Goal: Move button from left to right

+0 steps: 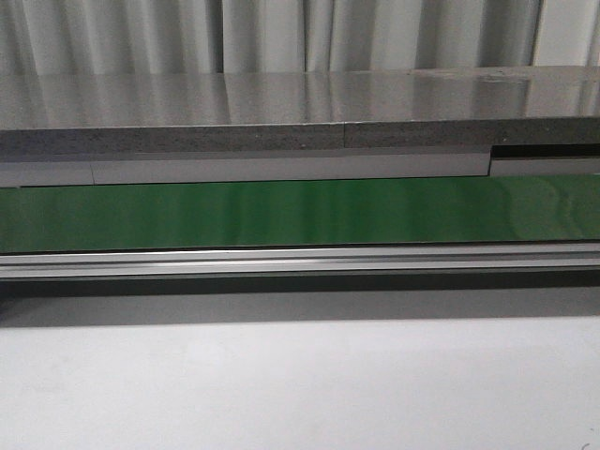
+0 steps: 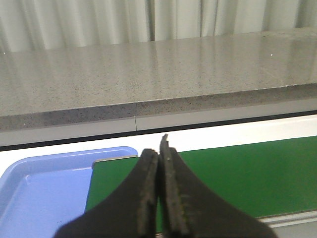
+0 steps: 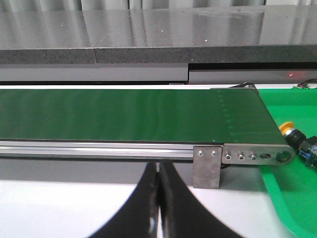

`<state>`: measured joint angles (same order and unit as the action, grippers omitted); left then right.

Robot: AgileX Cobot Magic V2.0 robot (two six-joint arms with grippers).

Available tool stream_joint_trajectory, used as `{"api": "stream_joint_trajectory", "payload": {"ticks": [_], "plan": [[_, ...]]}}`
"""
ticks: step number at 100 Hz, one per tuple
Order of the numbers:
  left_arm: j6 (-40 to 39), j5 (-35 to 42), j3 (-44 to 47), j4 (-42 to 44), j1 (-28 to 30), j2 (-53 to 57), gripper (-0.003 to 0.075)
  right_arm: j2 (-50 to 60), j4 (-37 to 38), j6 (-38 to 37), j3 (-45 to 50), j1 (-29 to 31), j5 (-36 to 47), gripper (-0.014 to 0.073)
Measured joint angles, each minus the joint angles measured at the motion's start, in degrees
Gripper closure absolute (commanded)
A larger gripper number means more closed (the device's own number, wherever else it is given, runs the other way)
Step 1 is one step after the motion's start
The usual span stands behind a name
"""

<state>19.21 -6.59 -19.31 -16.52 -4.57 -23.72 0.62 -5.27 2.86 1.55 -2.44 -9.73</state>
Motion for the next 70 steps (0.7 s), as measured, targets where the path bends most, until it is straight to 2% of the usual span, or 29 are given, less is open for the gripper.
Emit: {"api": "stream_joint_trajectory", "payload": {"ticks": [70], "plan": [[0.0, 0.0, 0.0, 0.0, 0.0, 0.0, 0.074, 0.0, 0.83, -0.1, 0.0, 0.0, 0.0, 0.066]]}}
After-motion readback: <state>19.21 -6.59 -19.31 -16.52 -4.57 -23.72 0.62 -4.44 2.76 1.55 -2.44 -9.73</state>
